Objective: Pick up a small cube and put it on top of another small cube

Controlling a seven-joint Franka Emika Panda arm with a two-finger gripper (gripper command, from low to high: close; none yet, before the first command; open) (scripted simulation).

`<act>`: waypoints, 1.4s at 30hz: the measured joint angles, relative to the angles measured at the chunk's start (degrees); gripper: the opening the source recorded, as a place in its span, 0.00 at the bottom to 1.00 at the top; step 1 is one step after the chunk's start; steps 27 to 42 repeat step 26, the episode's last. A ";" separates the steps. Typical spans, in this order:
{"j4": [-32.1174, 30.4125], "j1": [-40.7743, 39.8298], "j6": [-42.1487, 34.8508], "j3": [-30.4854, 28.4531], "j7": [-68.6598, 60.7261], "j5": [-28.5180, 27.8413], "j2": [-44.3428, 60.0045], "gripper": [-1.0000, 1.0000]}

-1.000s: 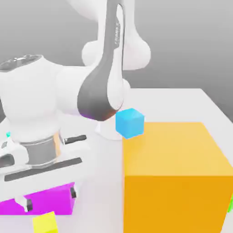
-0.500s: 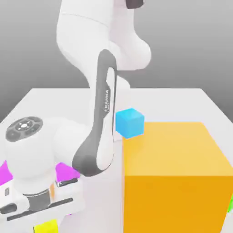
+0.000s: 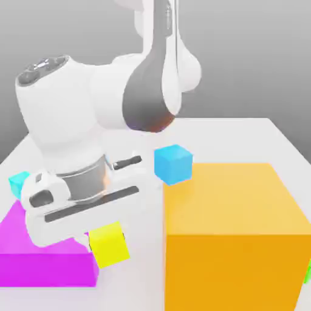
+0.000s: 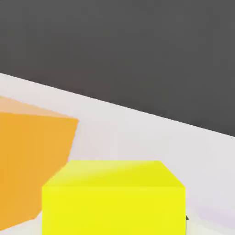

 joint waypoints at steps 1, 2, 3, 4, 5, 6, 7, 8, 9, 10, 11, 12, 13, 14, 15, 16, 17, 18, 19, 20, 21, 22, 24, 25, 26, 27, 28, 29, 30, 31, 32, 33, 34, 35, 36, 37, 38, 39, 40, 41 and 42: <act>-0.61 0.59 -1.22 0.24 2.07 -0.64 -2.03 0.00; -1.22 0.95 -2.42 0.56 4.22 -1.39 -4.08 0.00; -1.84 1.08 -3.60 1.01 6.43 -2.22 -6.15 0.00; -2.47 1.14 -4.77 1.53 8.69 -3.12 -8.24 0.00; -3.09 1.06 -5.93 2.24 10.98 -4.06 -10.34 0.00; -3.72 0.95 -7.09 3.04 13.30 -5.03 -12.44 0.00; -4.35 0.80 -8.24 3.92 15.64 -6.03 -14.54 0.00; -4.97 0.59 -9.40 4.89 17.99 -7.04 -16.64 0.00; -5.60 0.33 -10.55 5.91 20.36 -8.06 -18.74 0.00; -6.22 0.02 -11.72 6.99 22.73 -9.08 -20.82 0.00; -6.85 -0.30 -12.88 8.08 25.11 -10.11 -22.91 0.00; -7.47 -0.72 -14.05 9.28 27.47 -11.11 -24.98 0.00; -8.09 -1.19 -15.23 10.54 29.81 -12.09 -27.04 0.00; -8.71 -1.68 -16.42 11.81 32.16 -13.07 -29.10 0.00; -9.37 -2.16 -17.53 13.14 34.52 -14.01 -31.14 0.00; -10.08 -2.65 -18.57 14.58 36.90 -14.86 -33.19 0.00; -10.82 -3.11 -19.50 16.00 39.24 -15.68 -35.18 0.00; -11.77 -3.50 -19.72 17.17 41.09 -16.30 -36.59 0.00; -13.07 -3.71 -18.59 17.80 42.00 -16.58 -36.90 0.00; -14.57 -3.85 -16.78 18.16 42.43 -16.68 -36.65 0.00; -16.15 -3.96 -14.63 18.41 42.61 -16.68 -36.12 0.00; -17.78 -4.02 -12.32 18.56 42.69 -16.66 -35.45 0.00; -18.82 -4.09 -10.83 18.68 42.70 -16.61 -35.00 1.00; -18.82 -4.09 -10.83 18.68 42.70 -16.61 -35.00 1.00; -18.82 -4.09 -10.83 18.68 42.70 -16.62 -35.00 1.00; -18.82 -4.09 -10.83 18.68 42.70 -16.62 -35.00 1.00; -18.82 -4.09 -10.83 18.68 42.70 -16.62 -35.00 1.00; -18.82 -4.09 -10.83 18.68 42.70 -16.62 -35.00 1.00; -18.82 -4.09 -10.83 18.68 42.70 -16.62 -35.00 1.00; -18.82 -4.09 -10.83 18.68 42.70 -16.62 -35.00 1.00; -18.82 -4.09 -10.83 18.68 42.70 -16.62 -35.00 1.00; -18.82 -4.09 -10.83 18.68 42.70 -16.62 -35.00 1.00; -18.82 -4.09 -10.83 18.68 42.70 -16.62 -35.00 1.00; -18.82 -4.09 -10.83 18.68 42.70 -16.62 -35.00 1.00; -18.82 -4.09 -10.83 18.68 42.70 -16.62 -35.00 1.00; -18.82 -4.09 -10.83 18.68 42.70 -16.62 -35.00 1.00; -18.82 -4.09 -10.83 18.68 42.70 -16.62 -35.00 1.00; -18.82 -4.09 -10.83 18.68 42.70 -16.62 -35.00 1.00; -18.82 -4.09 -10.83 18.68 42.70 -16.62 -35.00 1.00; -18.82 -4.09 -10.83 18.68 42.70 -16.62 -35.00 1.00; -18.82 -4.09 -10.83 18.68 42.70 -16.62 -35.00 1.00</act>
